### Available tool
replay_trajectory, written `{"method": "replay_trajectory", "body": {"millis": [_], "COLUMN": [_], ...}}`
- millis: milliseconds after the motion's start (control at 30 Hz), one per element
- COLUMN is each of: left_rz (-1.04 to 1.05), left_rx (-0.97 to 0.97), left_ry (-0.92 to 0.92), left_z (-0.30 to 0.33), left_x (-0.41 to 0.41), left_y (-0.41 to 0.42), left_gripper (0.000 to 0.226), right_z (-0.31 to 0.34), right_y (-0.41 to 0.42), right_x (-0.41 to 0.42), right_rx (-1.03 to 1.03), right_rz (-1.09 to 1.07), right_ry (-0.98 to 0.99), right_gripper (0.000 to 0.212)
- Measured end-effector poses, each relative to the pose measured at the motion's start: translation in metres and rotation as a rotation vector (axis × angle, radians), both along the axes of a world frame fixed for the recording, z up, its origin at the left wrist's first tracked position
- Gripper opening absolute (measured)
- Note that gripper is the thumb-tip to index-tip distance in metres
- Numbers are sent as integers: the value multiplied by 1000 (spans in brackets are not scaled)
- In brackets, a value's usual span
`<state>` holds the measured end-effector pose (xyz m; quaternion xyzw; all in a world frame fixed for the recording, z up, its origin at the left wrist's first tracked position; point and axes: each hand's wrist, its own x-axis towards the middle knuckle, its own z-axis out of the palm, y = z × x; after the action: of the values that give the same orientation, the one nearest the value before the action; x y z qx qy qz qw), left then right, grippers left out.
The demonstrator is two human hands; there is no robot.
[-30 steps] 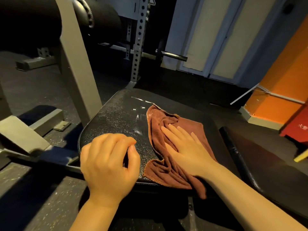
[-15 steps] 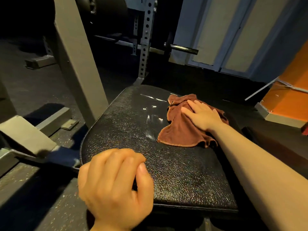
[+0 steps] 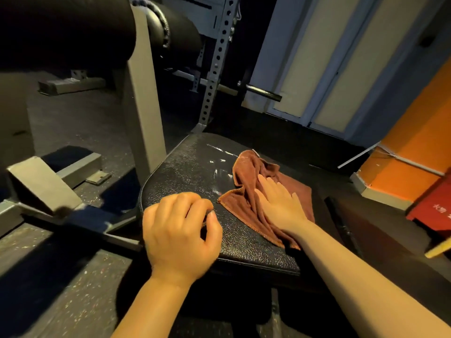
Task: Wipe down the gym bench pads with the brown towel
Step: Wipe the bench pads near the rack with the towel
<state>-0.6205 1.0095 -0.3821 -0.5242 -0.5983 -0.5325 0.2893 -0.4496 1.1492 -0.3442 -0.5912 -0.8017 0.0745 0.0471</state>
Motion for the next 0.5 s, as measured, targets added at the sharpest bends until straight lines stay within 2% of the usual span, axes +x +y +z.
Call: {"method": "replay_trajectory", "body": {"millis": [200,367,500], "left_rz": [-9,-10,40], "left_rx": [-70,-32,-13], "left_ry": [-285,-227,-162], "left_z": [4,4,2], "left_x": [11,9,10], "left_y": [-7,-7,-4], "left_gripper": [20,19,20], "right_z": [9,13,14], "right_y": [-70,-83,-47], "right_x": [4,1,-1], "right_rx": [-36,-51,-68], "right_rz": [125,185,169], "right_ry": [-8,-69,-71], "right_gripper": [51,53,55]}}
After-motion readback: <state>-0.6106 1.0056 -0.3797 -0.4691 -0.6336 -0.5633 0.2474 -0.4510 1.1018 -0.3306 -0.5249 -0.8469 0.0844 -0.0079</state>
